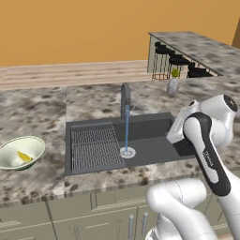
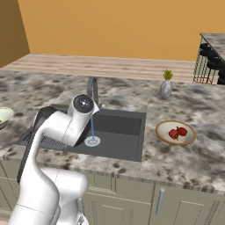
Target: Pick the bell peppers from the sink and place them in one bowl. Place the lemon wedge in the other bowl. Then turn off the sink faucet.
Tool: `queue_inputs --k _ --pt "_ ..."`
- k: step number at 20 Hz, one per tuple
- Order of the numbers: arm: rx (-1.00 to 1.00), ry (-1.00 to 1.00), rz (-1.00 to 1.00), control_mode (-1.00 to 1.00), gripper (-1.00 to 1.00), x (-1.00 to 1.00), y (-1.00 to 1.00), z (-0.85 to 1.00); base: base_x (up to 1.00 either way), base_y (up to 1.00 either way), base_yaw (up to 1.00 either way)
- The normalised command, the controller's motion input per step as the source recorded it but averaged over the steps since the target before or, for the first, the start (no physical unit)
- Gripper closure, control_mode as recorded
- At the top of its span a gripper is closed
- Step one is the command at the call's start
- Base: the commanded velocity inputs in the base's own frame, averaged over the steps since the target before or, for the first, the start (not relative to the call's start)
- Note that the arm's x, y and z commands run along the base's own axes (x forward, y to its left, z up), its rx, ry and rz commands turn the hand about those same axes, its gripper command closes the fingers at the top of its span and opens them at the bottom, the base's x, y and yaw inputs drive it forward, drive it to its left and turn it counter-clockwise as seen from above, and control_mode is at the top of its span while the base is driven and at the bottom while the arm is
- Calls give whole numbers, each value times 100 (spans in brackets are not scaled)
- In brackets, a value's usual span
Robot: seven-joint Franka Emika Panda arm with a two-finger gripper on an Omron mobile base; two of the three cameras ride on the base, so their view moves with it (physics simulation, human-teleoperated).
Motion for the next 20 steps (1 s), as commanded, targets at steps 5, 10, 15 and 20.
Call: queue_inputs --k 5,10,15,20 --pt "-5 -7 8 -100 -100 8 -61 0 0 0 0" --pt "-2 -23 17 -100 -100 1 -47 0 0 0 0" --pt "-3 -32 27 -100 -100 0 -35 0 0 0 0" --pt "-5 -30 25 -100 -100 3 -15 -1 0 0 0"
